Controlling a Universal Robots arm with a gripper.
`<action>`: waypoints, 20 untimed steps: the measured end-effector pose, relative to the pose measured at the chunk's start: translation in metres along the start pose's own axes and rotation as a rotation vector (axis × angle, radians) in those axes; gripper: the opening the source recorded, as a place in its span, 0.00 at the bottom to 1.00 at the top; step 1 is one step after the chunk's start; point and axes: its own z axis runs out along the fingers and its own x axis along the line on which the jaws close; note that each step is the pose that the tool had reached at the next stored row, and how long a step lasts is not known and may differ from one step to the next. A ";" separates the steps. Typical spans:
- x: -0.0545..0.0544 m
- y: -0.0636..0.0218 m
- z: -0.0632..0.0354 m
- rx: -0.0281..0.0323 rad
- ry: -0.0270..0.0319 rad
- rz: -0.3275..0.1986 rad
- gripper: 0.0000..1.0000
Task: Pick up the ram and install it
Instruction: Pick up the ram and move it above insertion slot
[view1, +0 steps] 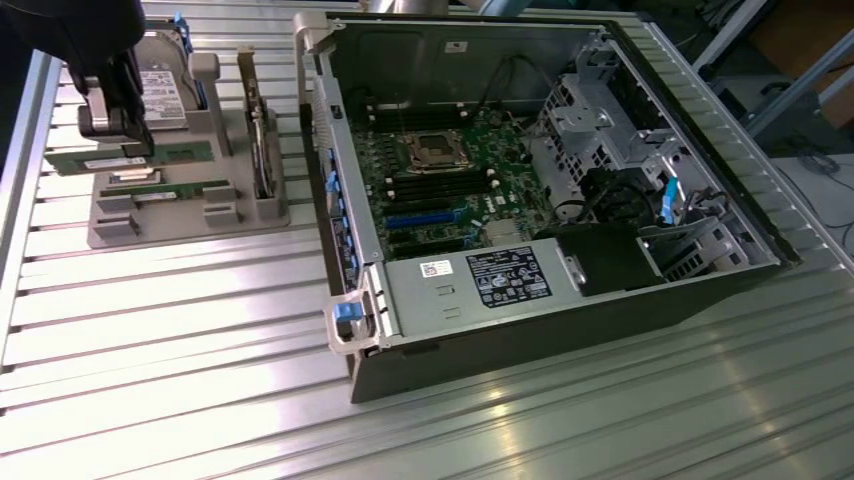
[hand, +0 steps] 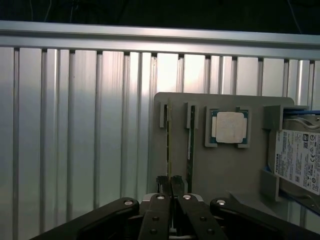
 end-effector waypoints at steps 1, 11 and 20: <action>0.000 0.0000 -0.0010 0.0000 0.0000 0.000 0.12; 0.000 0.0007 -0.0174 0.0001 0.0000 0.000 0.12; -0.001 0.0012 -0.0301 0.0000 0.0000 0.000 0.12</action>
